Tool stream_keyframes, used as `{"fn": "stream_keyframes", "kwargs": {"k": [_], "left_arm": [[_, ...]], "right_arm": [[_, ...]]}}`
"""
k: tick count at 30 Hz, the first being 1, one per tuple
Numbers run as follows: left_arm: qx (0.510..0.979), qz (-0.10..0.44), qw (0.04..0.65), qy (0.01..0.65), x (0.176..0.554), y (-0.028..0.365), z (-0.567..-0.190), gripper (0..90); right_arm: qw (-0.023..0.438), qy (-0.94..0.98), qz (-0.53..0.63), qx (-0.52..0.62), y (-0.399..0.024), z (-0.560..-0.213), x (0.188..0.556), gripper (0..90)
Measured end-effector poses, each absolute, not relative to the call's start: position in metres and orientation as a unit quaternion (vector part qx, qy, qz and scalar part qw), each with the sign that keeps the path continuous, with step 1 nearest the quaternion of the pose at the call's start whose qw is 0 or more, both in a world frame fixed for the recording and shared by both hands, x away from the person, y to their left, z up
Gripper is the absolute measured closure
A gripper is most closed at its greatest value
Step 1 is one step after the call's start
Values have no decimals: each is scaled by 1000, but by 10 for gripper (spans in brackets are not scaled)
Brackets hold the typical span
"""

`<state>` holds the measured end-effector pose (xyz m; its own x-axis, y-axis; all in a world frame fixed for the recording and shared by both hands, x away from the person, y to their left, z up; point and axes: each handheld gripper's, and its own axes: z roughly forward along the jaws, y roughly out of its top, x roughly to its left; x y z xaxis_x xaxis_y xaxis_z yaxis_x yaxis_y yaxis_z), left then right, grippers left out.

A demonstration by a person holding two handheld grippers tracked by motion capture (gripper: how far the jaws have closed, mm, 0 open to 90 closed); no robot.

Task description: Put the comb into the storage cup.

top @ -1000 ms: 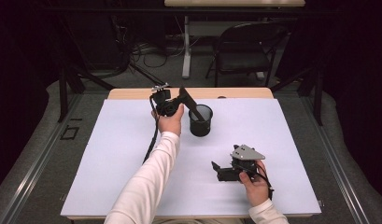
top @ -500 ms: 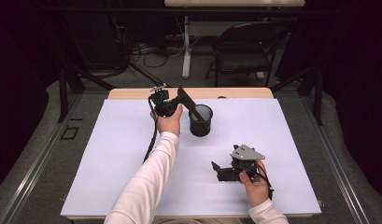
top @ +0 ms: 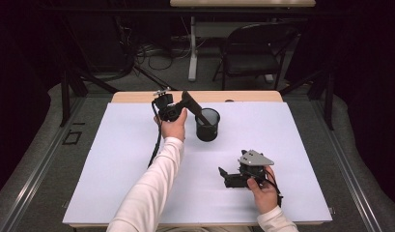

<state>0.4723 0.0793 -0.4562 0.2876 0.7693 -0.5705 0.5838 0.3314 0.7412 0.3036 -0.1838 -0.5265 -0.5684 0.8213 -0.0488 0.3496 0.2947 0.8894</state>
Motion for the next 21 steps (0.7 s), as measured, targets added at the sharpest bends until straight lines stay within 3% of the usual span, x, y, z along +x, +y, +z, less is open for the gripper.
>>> {"fn": "stream_keyframes", "kwargs": {"k": [21], "left_arm": [[571, 86, 556, 597, 473, 84, -459, 831]], "right_arm": [[260, 762, 451, 385, -183, -527, 305, 0]]}}
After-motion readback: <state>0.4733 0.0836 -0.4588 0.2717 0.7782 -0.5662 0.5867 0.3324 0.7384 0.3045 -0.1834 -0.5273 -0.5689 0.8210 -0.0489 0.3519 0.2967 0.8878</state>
